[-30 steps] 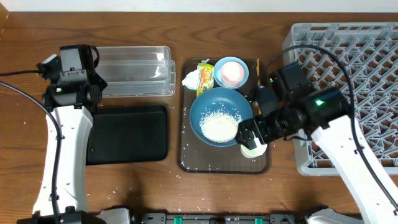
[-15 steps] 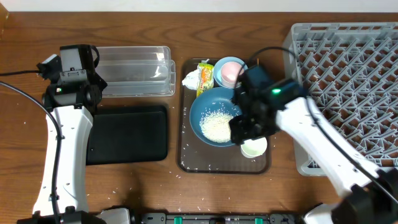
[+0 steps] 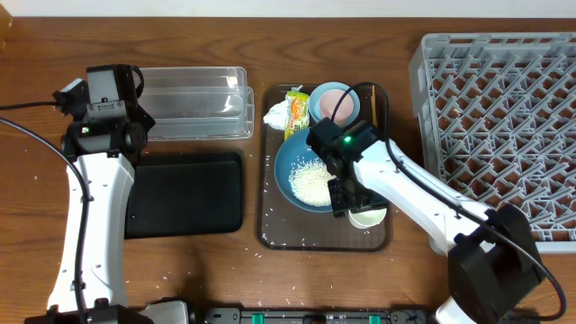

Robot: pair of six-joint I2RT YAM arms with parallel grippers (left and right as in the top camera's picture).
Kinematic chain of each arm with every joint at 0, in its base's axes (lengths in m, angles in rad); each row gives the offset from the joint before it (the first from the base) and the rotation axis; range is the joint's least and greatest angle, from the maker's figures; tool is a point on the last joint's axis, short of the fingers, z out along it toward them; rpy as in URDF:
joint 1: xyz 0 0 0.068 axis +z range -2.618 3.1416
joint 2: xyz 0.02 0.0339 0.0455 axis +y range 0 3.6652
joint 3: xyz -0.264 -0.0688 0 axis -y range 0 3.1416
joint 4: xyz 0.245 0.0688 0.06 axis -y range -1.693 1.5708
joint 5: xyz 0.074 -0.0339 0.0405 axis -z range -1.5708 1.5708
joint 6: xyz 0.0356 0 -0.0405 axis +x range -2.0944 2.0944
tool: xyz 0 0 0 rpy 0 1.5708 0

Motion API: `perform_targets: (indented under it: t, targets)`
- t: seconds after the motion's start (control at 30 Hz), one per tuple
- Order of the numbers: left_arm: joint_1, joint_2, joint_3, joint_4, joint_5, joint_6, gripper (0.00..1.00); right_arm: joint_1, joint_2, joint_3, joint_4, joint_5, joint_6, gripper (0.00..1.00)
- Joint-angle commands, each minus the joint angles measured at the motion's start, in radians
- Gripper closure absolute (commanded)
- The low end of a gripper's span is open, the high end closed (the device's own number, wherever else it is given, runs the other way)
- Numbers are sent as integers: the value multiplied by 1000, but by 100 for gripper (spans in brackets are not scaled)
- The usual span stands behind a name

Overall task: Sort waste into correct bins and load items into the dishwasher rack
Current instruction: 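Reach the right gripper to the white paper cup and grasp it, then carry the white cup to the dish rack and place it upside down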

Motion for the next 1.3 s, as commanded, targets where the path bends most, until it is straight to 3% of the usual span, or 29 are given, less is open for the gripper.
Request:
perform_targets:
  t: [0.0, 0.2, 0.63, 1.27]
  targets:
    - [2, 2, -1, -3, -16, -5, 2, 10, 18, 10, 19, 0, 40, 43]
    - [2, 2, -1, -3, -16, -5, 2, 18, 24, 9, 44, -28, 40, 51]
    - [2, 2, -1, -3, -16, -5, 2, 20, 24, -37, 102, -24, 41, 57]
    - [2, 2, -1, -3, -16, -5, 2, 10, 22, 12, 43, -23, 43, 99]
